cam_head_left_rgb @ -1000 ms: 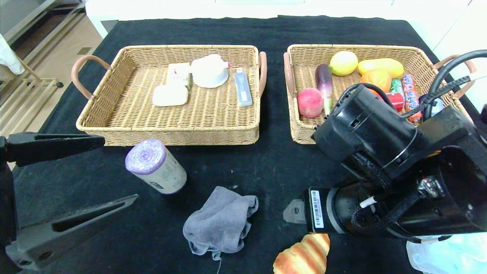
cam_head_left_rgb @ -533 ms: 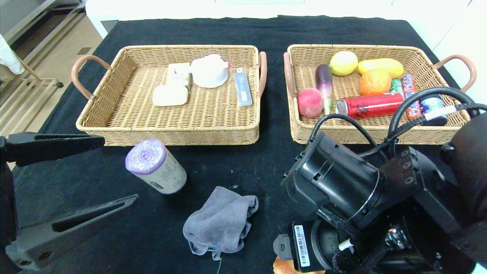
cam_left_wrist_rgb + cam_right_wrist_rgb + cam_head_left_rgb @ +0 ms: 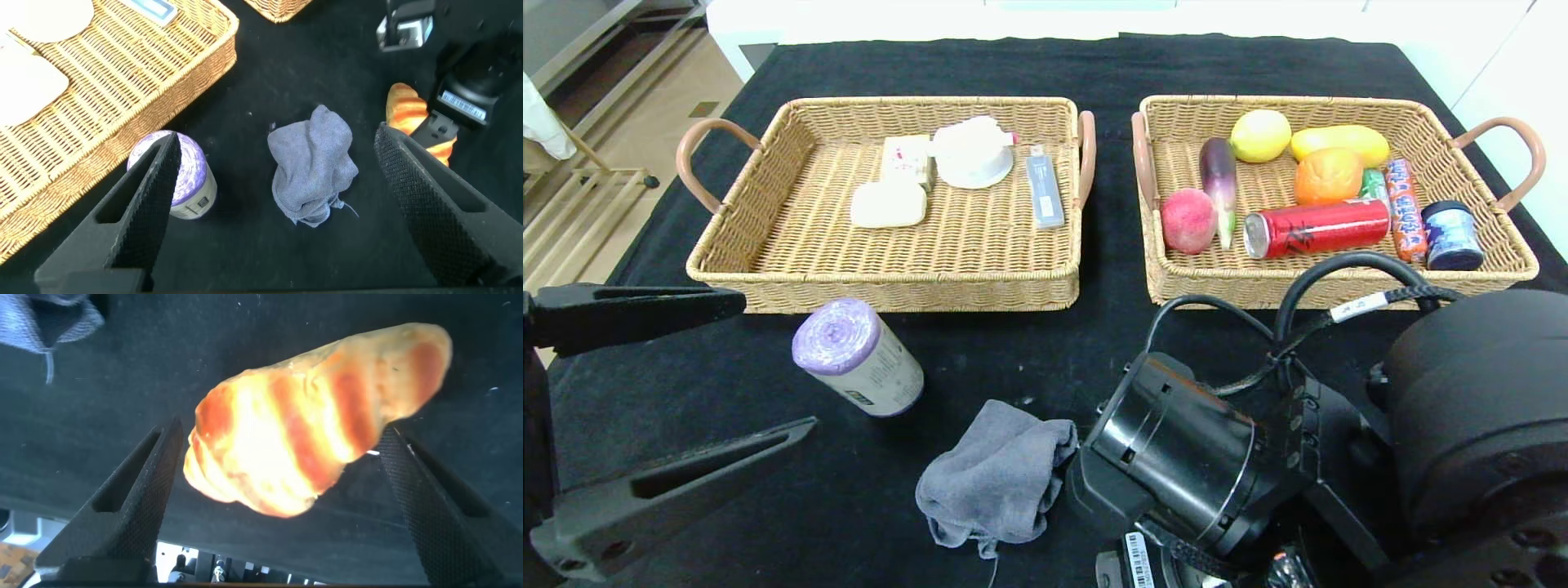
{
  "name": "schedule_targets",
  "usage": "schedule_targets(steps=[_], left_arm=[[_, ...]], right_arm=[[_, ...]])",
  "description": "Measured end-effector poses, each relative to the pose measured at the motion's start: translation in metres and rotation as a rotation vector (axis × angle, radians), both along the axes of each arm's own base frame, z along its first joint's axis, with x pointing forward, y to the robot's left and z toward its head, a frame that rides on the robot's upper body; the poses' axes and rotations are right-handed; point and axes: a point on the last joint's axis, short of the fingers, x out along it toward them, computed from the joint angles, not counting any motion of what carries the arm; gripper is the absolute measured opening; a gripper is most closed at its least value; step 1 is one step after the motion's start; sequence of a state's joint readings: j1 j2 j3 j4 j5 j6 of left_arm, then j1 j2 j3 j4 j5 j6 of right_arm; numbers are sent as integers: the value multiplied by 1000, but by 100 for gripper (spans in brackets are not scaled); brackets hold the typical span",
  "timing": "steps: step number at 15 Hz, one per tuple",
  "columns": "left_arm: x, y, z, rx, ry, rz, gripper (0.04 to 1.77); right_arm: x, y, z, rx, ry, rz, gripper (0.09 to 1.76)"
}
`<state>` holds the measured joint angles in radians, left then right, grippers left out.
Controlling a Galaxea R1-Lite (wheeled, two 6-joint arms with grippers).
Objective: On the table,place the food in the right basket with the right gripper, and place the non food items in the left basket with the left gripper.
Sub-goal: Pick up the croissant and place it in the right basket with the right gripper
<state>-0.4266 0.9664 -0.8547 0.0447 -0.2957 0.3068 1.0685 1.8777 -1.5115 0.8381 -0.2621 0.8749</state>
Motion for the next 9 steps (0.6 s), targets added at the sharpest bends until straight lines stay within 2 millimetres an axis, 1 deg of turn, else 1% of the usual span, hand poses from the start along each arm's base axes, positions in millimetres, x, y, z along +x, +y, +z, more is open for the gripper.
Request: schedule_targets(steps=[4,9], left_arm=[[0,0,0,0,-1,0,172],[-1,0,1,-2,-5,0,172]], right_arm=[[-1,7,-8,-34,-12,3,171],[0,11,-15,-57,-11,3,171]])
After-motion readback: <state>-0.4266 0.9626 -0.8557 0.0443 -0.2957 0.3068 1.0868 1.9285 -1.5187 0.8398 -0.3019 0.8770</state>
